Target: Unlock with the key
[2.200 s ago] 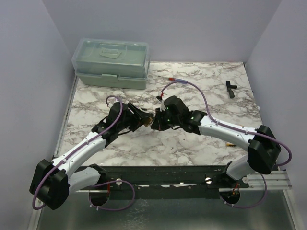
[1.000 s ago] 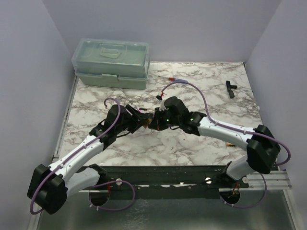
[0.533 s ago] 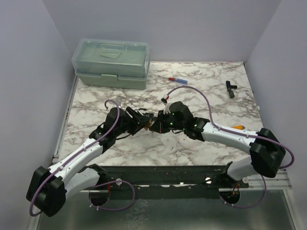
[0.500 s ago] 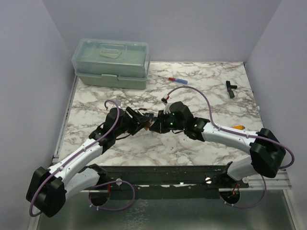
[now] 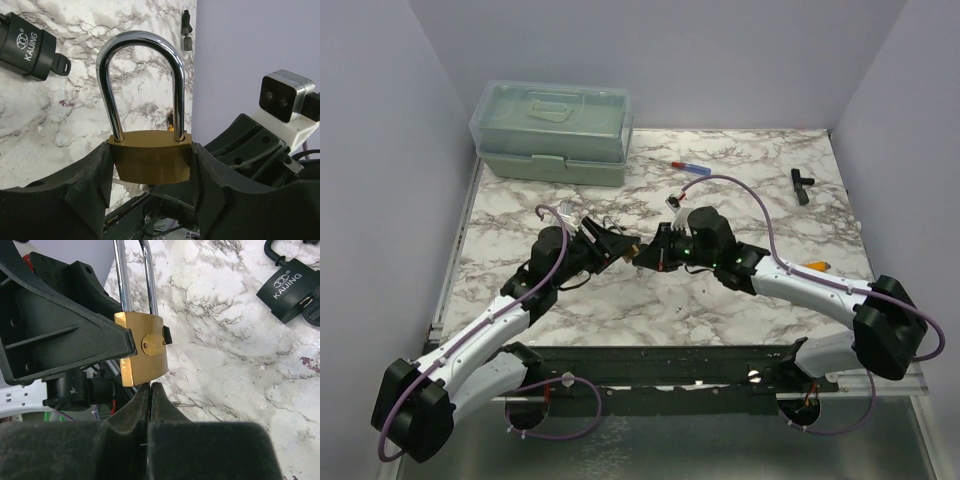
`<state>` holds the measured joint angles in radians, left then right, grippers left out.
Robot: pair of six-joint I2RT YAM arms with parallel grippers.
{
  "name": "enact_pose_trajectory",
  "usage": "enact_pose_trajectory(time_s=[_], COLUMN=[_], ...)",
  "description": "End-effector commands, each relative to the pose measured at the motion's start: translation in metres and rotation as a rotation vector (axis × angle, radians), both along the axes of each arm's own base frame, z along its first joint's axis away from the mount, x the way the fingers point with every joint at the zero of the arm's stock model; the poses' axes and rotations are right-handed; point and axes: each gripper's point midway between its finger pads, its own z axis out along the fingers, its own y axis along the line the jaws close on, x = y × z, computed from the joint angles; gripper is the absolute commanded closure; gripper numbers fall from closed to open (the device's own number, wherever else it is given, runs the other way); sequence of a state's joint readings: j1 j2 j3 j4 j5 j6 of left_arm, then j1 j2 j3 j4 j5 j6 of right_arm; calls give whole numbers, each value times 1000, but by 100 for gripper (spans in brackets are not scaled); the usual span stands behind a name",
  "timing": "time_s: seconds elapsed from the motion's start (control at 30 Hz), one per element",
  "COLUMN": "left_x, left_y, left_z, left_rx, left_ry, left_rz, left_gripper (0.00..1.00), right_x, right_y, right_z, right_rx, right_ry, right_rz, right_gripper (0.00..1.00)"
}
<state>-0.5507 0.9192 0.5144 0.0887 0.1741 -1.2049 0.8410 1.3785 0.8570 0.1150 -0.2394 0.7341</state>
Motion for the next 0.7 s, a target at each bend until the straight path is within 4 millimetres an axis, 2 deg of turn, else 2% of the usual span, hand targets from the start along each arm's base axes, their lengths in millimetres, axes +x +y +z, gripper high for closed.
enact_pose_trajectory(time_s=[0.0, 0.33, 0.67], left_x=[-32, -39, -57], left_y=[-25, -26, -25], left_z=[55, 76, 103], left_rx=[-131, -166, -209], left_ry=[-159, -240, -373], left_rz=[-221, -253, -318], left_gripper=[100, 100, 100], right_x=[19, 17, 7], right_y=[2, 2, 2], right_z=[33, 55, 82], right_rx=[119, 178, 248], right_ry=[-65, -97, -152], right_rz=[-47, -22, 31], right_gripper=[100, 100, 100])
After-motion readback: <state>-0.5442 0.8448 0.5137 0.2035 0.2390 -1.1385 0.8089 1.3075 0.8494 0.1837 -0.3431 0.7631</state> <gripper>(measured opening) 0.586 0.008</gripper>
